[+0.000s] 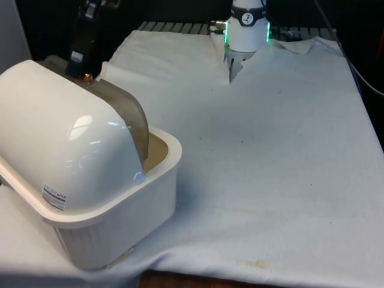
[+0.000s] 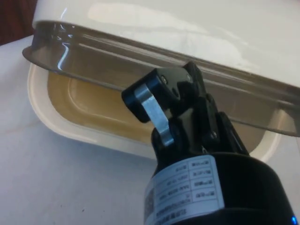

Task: Open the lid, then close it.

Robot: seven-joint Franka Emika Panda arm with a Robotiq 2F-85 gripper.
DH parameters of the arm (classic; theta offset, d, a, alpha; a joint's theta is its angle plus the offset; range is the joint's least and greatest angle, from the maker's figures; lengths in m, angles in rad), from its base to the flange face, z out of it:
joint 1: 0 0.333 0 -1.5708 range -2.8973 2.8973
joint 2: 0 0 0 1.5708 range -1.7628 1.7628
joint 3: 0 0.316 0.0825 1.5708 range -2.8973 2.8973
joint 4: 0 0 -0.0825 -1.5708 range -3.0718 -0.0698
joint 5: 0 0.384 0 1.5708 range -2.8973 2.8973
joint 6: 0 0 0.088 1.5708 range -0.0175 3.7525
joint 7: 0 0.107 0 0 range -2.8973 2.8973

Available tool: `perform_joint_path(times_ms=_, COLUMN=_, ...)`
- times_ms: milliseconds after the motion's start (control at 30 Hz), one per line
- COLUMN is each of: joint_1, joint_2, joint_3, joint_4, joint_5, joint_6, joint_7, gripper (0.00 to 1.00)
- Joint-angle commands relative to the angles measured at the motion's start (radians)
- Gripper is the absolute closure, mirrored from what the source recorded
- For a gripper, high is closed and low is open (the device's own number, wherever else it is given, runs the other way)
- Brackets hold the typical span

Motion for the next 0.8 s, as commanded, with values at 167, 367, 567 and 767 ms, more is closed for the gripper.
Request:
perform_joint_path(times_ms=167, joint_1=0.015, joint_2=-0.013, joint_3=0.002, joint_4=-0.042, joint_5=0.001, joint_6=0.006, joint_7=0.027, gripper=1.00)
perform_joint_path(times_ms=367, joint_1=0.022, joint_2=-0.014, joint_3=0.005, joint_4=-0.058, joint_5=0.002, joint_6=0.006, joint_7=0.039, gripper=1.00)
perform_joint_path(times_ms=567, joint_1=0.032, joint_2=-0.030, joint_3=0.007, joint_4=-0.090, joint_5=0.003, joint_6=-0.002, joint_7=0.047, gripper=1.00)
perform_joint_path(times_ms=767, joint_1=0.032, joint_2=-0.062, joint_3=0.010, joint_4=-0.120, joint_5=0.000, joint_6=-0.023, joint_7=0.038, gripper=1.00)
